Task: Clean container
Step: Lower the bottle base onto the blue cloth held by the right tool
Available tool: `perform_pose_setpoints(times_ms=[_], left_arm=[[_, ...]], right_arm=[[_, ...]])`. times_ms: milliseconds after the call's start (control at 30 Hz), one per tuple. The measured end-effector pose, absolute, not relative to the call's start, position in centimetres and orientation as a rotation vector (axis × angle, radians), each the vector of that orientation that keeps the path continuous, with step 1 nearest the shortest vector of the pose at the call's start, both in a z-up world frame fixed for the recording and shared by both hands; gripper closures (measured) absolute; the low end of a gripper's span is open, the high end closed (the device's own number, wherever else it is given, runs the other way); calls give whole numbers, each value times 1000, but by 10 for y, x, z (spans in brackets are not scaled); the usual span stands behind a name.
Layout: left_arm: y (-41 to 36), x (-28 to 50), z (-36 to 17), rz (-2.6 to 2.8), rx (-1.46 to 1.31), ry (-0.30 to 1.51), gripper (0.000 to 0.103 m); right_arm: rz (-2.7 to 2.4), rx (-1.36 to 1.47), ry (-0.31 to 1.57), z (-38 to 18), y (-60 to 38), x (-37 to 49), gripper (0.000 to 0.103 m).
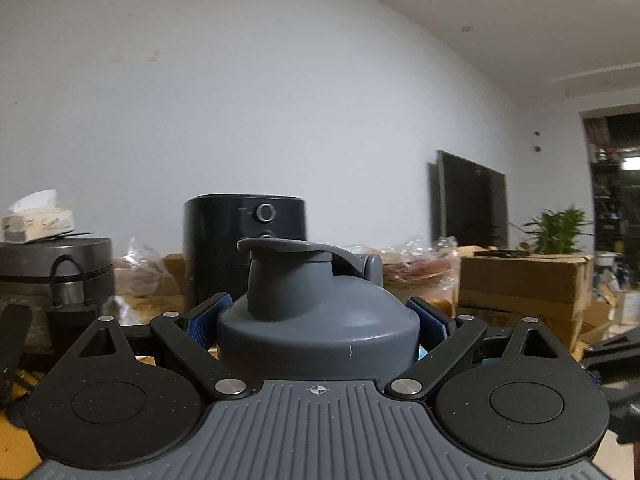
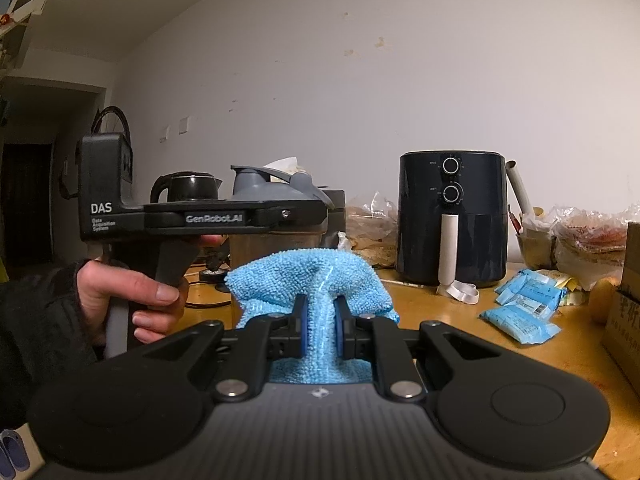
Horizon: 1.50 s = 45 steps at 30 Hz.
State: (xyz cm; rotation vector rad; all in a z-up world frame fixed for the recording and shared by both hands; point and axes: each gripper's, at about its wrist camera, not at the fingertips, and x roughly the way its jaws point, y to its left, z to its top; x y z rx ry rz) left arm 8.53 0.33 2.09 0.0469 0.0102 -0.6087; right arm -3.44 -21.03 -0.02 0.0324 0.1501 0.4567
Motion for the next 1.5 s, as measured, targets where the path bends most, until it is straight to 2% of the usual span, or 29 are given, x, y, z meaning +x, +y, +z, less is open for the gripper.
perform_pose_setpoints(times_ms=[633,1500], left_arm=[[32,103,19,-772,9,53,8],[31,108,23,-785,18,84,8]], right_arm=[[536,44,145,-3,-192,-12,95],[581,61,167,5,-178,22,95]])
